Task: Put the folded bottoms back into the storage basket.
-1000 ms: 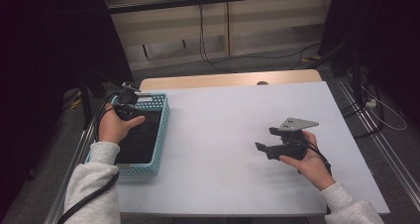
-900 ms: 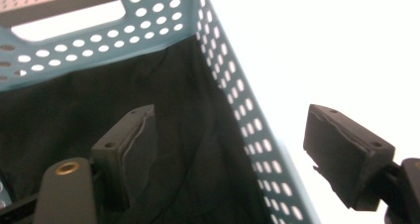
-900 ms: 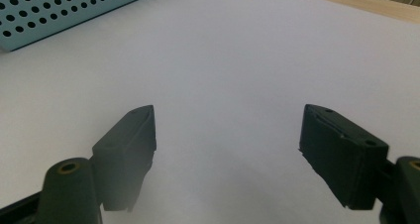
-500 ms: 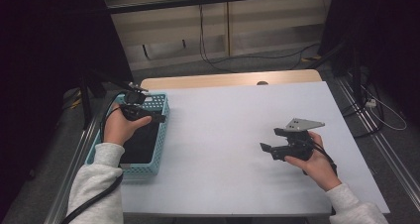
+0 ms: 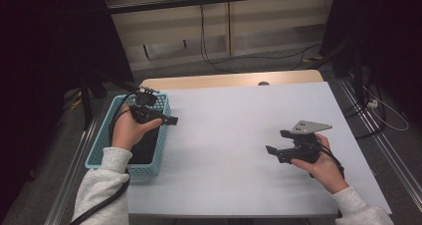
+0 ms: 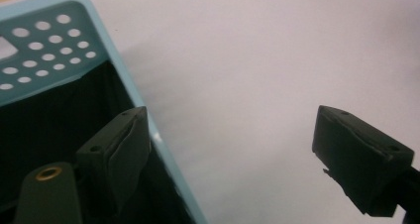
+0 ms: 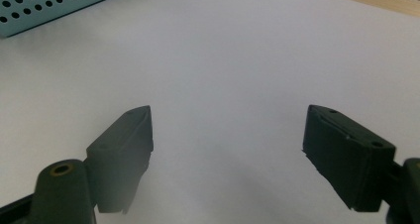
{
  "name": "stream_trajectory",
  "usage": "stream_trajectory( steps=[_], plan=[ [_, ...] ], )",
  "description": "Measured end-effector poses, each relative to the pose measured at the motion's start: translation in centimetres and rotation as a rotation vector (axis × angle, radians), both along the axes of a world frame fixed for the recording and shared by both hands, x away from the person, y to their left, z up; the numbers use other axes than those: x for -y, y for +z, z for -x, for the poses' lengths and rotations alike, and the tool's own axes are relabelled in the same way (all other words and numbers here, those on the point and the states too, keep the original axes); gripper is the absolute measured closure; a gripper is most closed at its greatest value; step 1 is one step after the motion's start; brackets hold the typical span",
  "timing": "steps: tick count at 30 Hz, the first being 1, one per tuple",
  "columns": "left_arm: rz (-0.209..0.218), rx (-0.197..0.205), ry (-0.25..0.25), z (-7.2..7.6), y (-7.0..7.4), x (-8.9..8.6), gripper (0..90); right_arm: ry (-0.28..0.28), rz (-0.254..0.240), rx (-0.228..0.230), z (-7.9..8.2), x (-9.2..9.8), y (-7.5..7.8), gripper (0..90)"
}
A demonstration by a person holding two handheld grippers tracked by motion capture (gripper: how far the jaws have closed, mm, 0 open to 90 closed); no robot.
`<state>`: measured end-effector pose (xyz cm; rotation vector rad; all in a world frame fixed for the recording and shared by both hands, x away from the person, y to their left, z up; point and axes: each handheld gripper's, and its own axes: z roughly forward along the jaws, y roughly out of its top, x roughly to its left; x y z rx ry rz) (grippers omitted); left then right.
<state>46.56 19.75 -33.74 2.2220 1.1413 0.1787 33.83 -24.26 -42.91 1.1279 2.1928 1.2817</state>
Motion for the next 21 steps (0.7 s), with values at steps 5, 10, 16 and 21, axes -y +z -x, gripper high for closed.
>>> stream_trajectory(
  steps=[5,10,16,21],
  plan=[
    [0.029,-0.001,-0.009,0.4,-0.6,0.6,14.1,0.009,0.012,-0.005,0.3,0.4,-0.1,17.9],
    [0.046,-0.002,-0.032,0.8,-1.0,1.3,13.0,-0.004,0.007,-0.016,0.7,1.0,-0.2,16.8],
    [0.061,0.017,-0.055,1.3,-1.1,2.6,12.1,-0.014,-0.002,-0.016,1.1,1.5,-0.2,16.3],
    [0.073,0.013,-0.076,1.5,-1.7,3.6,11.7,-0.02,0.004,-0.018,1.4,1.9,-0.2,16.1]
  ],
)
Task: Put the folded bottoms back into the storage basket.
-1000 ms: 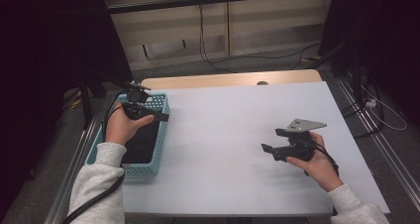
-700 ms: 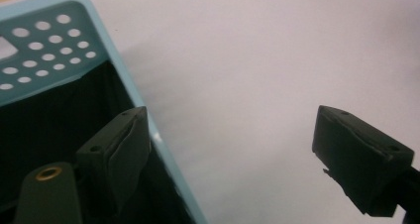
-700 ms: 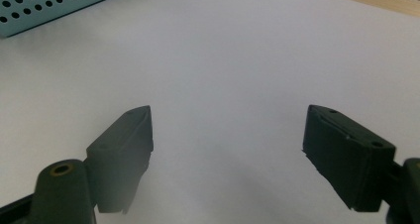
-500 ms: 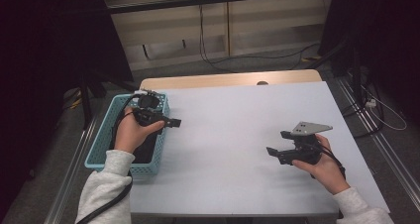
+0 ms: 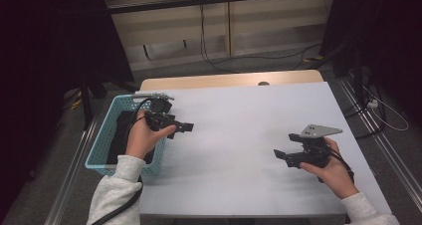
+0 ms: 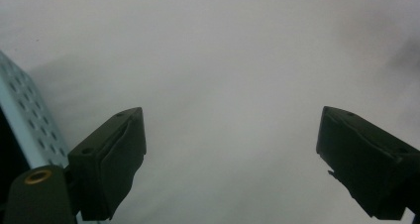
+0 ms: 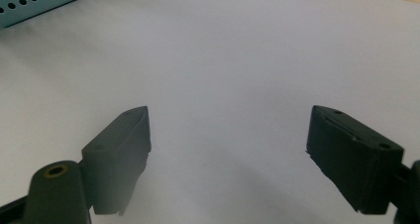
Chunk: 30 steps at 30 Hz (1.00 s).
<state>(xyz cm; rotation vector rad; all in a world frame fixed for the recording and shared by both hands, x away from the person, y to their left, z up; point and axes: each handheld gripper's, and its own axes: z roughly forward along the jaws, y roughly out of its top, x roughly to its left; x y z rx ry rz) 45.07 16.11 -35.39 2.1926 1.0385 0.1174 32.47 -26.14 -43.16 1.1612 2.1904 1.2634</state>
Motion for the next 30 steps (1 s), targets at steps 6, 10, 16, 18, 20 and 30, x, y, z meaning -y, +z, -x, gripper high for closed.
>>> stream_trajectory(
  steps=[6,10,16,18,20,30],
  plan=[
    [0.002,-0.008,-0.029,0.3,-0.5,1.2,11.4,-0.004,-0.006,0.0,0.3,0.3,0.0,16.0],
    [0.009,0.004,-0.049,0.9,-0.7,2.0,11.1,-0.008,-0.002,0.002,0.5,0.4,0.1,16.1],
    [0.008,-0.007,-0.067,1.5,-1.5,2.5,10.9,-0.011,-0.01,0.004,0.8,0.8,0.2,16.0],
    [0.01,-0.012,-0.069,1.7,-1.9,2.7,10.8,-0.014,-0.01,0.003,1.0,0.9,0.1,16.0],
    [0.011,-0.016,-0.075,1.9,-2.4,2.9,10.8,-0.013,-0.009,0.001,1.1,1.0,0.1,16.0],
    [0.045,-0.022,-0.099,3.4,-4.4,3.5,10.4,-0.014,-0.004,-0.001,1.6,1.3,0.0,16.1]
  ],
)
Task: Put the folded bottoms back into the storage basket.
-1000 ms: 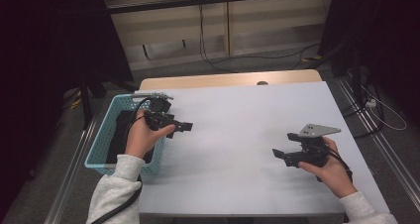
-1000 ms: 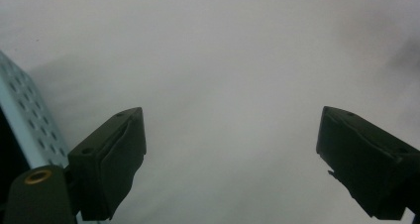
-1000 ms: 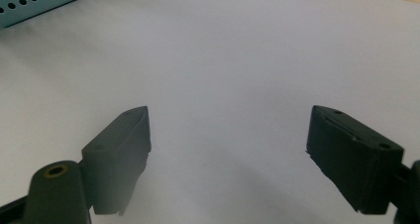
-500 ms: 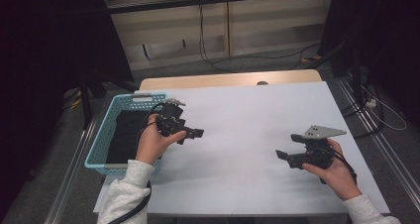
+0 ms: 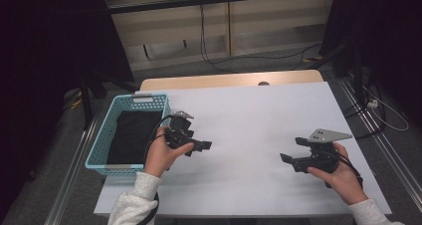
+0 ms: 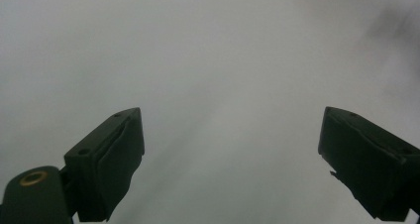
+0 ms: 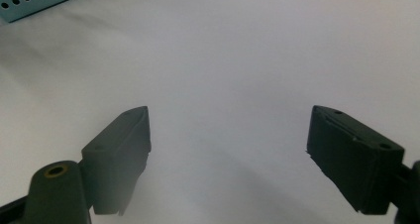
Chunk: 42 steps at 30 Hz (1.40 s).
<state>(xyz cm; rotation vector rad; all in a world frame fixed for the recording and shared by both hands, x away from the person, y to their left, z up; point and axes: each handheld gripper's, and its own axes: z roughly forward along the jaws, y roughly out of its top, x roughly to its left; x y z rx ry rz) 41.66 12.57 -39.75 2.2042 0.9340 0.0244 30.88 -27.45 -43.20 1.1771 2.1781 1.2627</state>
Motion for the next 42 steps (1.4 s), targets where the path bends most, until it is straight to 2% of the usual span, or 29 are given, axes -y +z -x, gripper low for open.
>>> stream_trajectory(
  steps=[3,7,11,16,18,23,25,30,42],
  plan=[
    [0.011,-0.009,0.0,0.6,-0.7,0.0,10.4,-0.004,0.001,-0.003,0.2,0.1,0.0,16.1],
    [-0.005,-0.005,-0.008,1.2,-1.4,-0.1,10.4,-0.005,0.007,-0.001,0.6,0.3,-0.1,16.2],
    [0.015,-0.002,-0.021,1.5,-2.0,-0.2,10.4,-0.004,0.004,-0.004,0.8,0.6,-0.2,16.2],
    [0.013,0.01,-0.03,2.1,-2.3,-0.7,10.4,-0.006,0.006,-0.004,0.9,0.7,-0.2,16.1],
    [0.017,-0.001,-0.028,2.2,-2.6,-0.8,10.4,0.003,0.006,-0.01,0.9,0.7,-0.4,16.0],
    [0.018,0.002,-0.03,2.7,-3.0,-1.1,10.4,0.001,0.012,-0.011,1.2,0.6,-0.3,16.1],
    [0.015,-0.001,-0.036,2.8,-3.2,-1.3,10.3,0.011,0.012,-0.013,1.3,0.5,-0.4,16.1],
    [0.023,0.024,-0.037,3.3,-3.2,-1.4,10.1,0.009,0.019,-0.012,1.5,0.6,-0.4,16.0],
    [0.026,0.02,-0.045,3.7,-3.4,-1.8,9.3,0.004,0.016,-0.009,2.1,1.3,-0.3,16.1]
  ],
)
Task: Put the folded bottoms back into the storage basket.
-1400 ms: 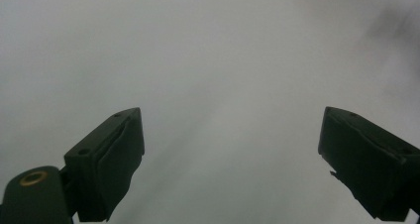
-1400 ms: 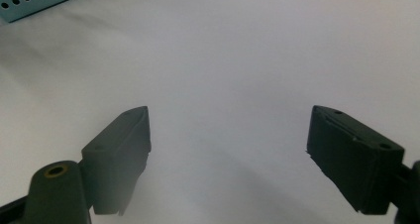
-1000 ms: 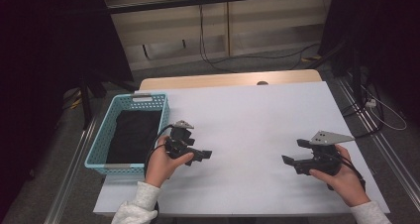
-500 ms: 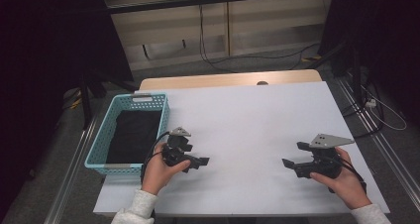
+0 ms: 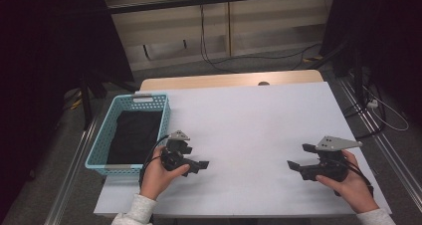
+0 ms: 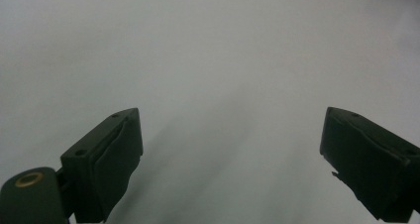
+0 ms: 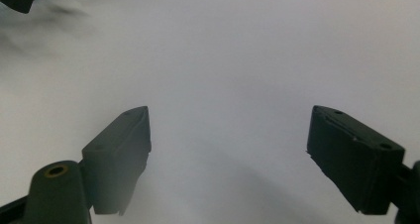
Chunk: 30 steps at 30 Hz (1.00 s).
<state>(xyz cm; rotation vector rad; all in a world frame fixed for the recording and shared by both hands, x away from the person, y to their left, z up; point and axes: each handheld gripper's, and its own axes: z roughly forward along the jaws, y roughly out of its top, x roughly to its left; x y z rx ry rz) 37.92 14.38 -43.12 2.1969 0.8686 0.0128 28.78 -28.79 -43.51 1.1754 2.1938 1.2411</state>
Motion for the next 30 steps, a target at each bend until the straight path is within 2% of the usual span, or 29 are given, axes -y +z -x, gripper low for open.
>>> stream_trajectory(
  steps=[3,30],
  plan=[
    [-0.015,-0.004,-0.011,0.2,0.0,0.0,8.9,-0.003,0.002,0.004,0.1,0.1,0.0,16.1],
    [-0.02,0.009,-0.007,0.9,-0.2,-1.4,8.4,0.001,0.019,-0.006,0.5,0.7,-0.2,16.1]
  ],
)
